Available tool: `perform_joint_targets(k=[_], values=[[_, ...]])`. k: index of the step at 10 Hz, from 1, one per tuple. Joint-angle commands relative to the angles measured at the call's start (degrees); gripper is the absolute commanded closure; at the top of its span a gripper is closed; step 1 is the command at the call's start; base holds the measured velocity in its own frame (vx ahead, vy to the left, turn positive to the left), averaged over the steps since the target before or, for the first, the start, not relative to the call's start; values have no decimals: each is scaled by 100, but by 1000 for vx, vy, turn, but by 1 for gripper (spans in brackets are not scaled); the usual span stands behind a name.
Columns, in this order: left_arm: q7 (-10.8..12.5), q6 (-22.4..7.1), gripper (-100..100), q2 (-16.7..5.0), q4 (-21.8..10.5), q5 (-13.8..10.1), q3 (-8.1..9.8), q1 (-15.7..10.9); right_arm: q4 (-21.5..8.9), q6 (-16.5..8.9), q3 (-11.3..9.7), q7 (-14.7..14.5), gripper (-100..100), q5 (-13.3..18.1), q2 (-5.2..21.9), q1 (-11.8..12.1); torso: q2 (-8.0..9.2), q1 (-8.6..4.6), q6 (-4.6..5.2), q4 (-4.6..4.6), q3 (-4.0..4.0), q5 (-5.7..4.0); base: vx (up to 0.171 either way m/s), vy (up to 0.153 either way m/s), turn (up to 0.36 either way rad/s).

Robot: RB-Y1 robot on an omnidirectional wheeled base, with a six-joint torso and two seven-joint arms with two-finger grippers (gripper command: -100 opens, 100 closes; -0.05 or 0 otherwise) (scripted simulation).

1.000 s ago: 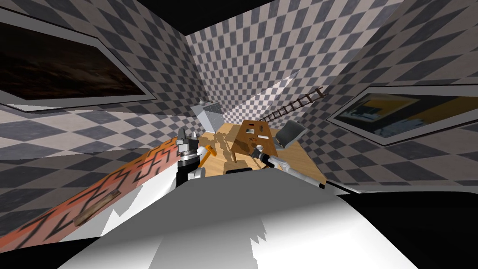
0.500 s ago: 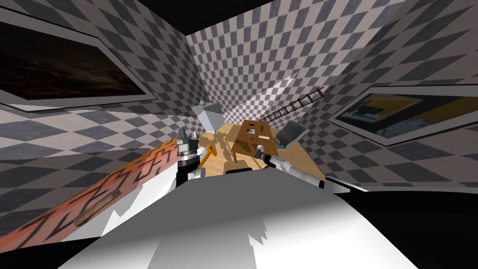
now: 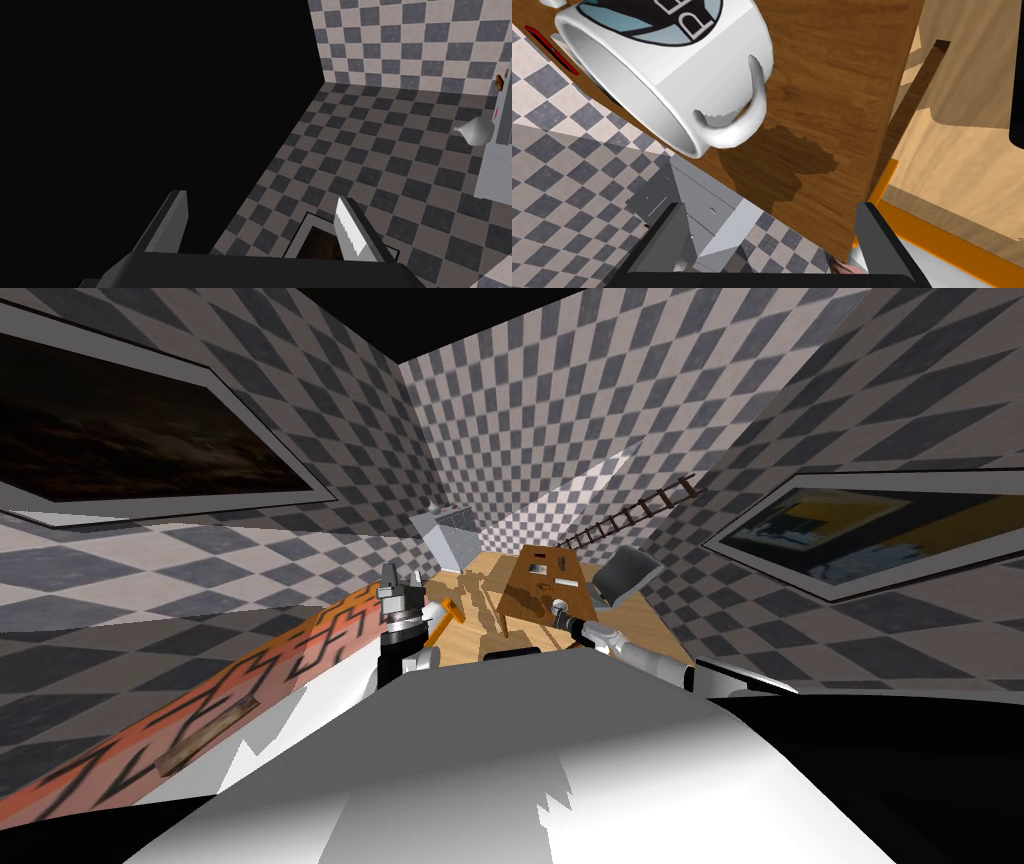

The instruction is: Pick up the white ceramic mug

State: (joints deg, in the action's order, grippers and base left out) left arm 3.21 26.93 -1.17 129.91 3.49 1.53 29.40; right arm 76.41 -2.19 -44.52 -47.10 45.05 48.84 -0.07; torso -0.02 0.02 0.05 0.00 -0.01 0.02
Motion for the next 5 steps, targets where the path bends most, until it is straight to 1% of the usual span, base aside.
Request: perform_joint_targets(k=[1, 3, 5], values=[[0, 0, 0, 0, 0, 0, 0, 0, -195, -110, -109, -133, -100, 248, 76, -80, 0, 0, 0, 0, 0, 0, 12, 15, -3], [0, 0, 0, 0, 0, 0, 0, 0, -391, -250, -252, -264, -100, 508, 178, -179, 0, 2, 0, 0, 0, 0, 12, 19, -1], [0, 0, 0, 0, 0, 0, 0, 0, -526, -351, -358, -360, -100, 698, 269, -250, 1, 1, 0, 0, 0, 0, 12, 14, 1]])
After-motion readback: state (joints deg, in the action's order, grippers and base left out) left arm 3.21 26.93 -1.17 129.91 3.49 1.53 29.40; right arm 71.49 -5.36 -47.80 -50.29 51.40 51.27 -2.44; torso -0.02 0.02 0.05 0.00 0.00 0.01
